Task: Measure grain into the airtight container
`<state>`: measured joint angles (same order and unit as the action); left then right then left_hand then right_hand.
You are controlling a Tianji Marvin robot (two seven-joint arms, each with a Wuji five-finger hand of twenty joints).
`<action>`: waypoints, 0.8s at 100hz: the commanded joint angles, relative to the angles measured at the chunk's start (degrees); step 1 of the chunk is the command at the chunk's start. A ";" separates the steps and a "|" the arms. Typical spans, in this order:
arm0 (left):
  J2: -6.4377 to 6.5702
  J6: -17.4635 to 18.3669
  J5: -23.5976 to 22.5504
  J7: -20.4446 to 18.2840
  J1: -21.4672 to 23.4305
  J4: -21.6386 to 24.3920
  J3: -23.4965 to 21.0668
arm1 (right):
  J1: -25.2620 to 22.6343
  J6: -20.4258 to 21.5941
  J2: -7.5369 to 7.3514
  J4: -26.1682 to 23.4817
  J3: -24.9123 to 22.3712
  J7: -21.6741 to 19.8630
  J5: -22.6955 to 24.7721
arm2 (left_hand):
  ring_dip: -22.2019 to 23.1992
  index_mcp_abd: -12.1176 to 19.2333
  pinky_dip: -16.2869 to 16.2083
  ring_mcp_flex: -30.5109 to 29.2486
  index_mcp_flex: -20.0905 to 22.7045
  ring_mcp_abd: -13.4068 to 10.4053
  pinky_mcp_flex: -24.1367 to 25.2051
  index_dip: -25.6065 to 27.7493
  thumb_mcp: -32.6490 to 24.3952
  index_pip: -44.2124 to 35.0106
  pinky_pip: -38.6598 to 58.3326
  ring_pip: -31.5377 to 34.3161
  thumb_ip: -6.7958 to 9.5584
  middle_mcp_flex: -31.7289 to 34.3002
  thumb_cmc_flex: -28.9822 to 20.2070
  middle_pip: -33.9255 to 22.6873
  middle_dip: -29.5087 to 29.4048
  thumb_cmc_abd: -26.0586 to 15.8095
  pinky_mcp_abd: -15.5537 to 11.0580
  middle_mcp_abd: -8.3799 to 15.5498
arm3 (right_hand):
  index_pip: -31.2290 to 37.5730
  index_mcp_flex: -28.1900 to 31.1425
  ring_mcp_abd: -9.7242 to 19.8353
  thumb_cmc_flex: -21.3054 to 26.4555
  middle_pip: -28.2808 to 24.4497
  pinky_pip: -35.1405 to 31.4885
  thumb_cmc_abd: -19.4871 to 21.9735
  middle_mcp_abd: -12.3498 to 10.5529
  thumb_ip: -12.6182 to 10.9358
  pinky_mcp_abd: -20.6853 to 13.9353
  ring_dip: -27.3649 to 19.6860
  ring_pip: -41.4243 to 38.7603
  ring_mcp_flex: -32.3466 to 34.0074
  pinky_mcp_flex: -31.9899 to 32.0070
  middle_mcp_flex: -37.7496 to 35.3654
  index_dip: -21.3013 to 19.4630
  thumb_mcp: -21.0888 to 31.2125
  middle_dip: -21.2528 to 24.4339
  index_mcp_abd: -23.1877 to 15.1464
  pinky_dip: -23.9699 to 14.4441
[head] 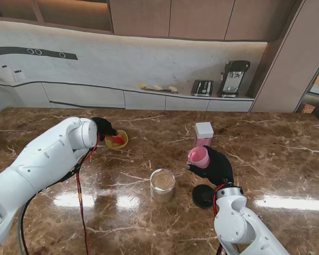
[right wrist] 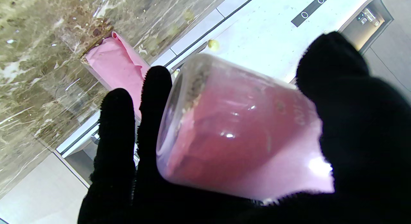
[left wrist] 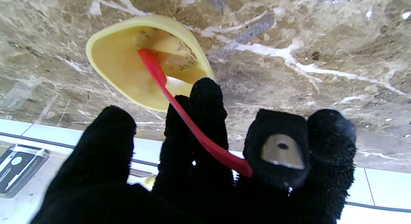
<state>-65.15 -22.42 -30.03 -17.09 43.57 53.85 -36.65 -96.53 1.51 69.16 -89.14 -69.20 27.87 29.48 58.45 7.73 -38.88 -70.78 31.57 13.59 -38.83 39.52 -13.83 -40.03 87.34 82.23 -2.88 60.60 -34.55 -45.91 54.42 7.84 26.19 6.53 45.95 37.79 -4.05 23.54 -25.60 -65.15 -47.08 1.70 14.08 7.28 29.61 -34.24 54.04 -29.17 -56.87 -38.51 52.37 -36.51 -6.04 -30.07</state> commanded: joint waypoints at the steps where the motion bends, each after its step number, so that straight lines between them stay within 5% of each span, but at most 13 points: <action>1: 0.35 0.08 -0.27 0.26 0.15 0.47 -0.20 | -0.34 0.07 0.23 0.34 -0.04 -0.58 -0.34 | 1.25 -0.17 -0.63 -1.04 -1.84 -1.39 1.50 -0.58 -0.84 0.73 -0.54 -1.97 2.05 -2.03 3.22 1.37 -0.99 -0.98 -0.24 -0.91 | 4.33 2.57 2.15 4.13 -1.52 1.08 8.96 -3.81 0.06 -0.94 0.17 0.28 -0.08 0.33 -1.17 -0.37 10.30 0.80 -6.92 1.21; 21: 0.53 0.33 -1.31 1.50 1.26 1.11 -2.10 | -0.38 0.15 0.25 0.40 0.09 -0.59 -0.49 | 9.07 0.36 -2.33 3.01 -3.77 0.55 8.30 -1.17 2.11 2.24 -5.67 -12.04 2.44 -8.04 3.17 6.02 -3.99 -2.03 -0.64 -1.99 | 4.29 2.52 2.10 4.06 -1.58 1.08 8.94 -3.83 0.08 -0.94 0.17 0.29 -0.09 0.33 -1.20 -0.37 10.25 0.93 -6.91 1.20; 80: 2.42 0.97 -6.03 0.88 4.88 6.08 -8.70 | -0.22 0.53 0.23 0.44 0.09 -0.63 -0.47 | 9.63 1.10 -2.30 8.93 -5.37 2.68 13.63 -1.93 5.44 4.73 -9.87 -16.50 2.62 -11.27 3.44 8.24 -5.34 -2.60 -0.61 -2.62 | 4.27 2.53 2.18 4.09 -1.66 1.09 8.90 -3.84 0.07 -0.90 0.17 0.32 -0.08 0.31 -1.15 -0.39 10.23 1.23 -6.94 1.18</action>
<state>-63.16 -21.63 -35.58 -15.97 48.22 59.35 -45.01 -96.46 2.05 69.21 -88.88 -69.12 27.93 29.28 67.37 7.75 -40.50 -63.12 28.08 13.74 -26.88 38.22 -9.83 -36.38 78.75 66.49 -2.35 50.66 -32.12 -38.23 49.63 7.73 25.09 4.42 45.95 37.79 -4.05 23.54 -25.60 -64.49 -47.08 1.69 14.08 7.28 29.61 -34.23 54.04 -29.17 -56.87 -38.51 52.37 -35.87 -6.04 -30.07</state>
